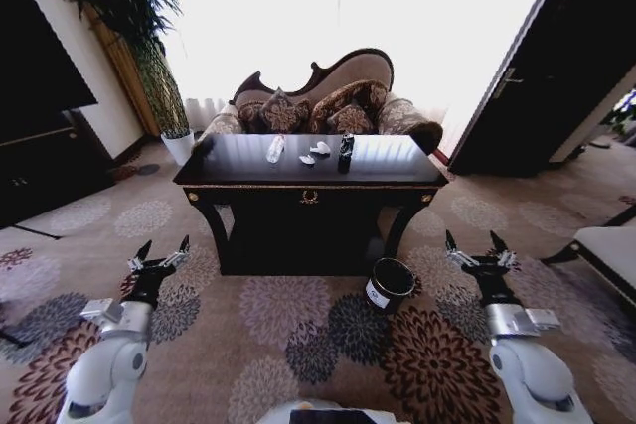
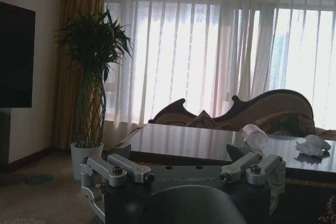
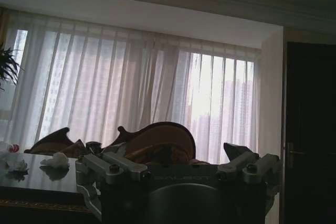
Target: Move to the front of the table and place the trash on the table into the trash bin.
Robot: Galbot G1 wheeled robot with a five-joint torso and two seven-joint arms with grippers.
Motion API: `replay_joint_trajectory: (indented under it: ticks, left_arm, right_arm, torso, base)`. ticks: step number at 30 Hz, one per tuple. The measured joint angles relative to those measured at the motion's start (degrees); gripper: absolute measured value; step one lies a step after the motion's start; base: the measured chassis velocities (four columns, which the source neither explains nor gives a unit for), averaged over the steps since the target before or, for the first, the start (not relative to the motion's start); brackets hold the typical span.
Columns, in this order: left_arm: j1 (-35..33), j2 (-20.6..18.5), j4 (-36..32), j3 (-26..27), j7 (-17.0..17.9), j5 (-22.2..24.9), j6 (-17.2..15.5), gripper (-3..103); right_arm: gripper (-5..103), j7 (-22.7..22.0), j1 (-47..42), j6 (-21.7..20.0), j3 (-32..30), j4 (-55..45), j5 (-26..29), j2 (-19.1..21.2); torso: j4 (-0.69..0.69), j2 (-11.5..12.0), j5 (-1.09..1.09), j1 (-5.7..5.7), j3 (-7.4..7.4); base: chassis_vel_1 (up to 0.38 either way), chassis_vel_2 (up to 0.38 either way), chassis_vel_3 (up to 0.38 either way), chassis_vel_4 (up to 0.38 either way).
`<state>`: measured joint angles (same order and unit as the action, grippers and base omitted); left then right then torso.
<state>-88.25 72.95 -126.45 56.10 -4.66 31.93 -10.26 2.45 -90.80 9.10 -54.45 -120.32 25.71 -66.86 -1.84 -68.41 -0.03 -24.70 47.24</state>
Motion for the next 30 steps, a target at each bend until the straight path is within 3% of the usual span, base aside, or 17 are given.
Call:
replay_joint_trajectory:
  ticks: [9, 23, 30]
  left_arm:
    - [0.6, -2.1, -2.7, 2.9, -0.9, 2.6, -1.6, 100]
    - [0.5, -0.4, -3.1, 3.3, -2.5, 1.5, -1.3, 100]
    - [0.4, 0.6, -3.1, 2.3, -2.9, 0.6, -1.1, 100]
  right_arm:
    - [100, -0.4, 0.7, -1.0, -0.7, -1.5, 1.2, 2.7]
    - [100, -0.7, 1.7, -0.1, -1.2, -0.4, 2.0, 2.8]
    - [100, -0.6, 1.3, 0.4, -1.5, -0.4, 2.0, 2.3]
  torso:
    - [0.0, 0.0, 0.05, -0.01, 0.01]
    - [-0.02, 0.0, 0.01, -0.03, 0.01]
    - [-0.02, 0.0, 0.01, -0.09, 0.03]
  base:
    - [-0.339, 0.344, 0.332, -0.337]
    - [-0.361, 0.355, 0.34, -0.352]
    - [-0.129, 0.142, 0.118, -0.127]
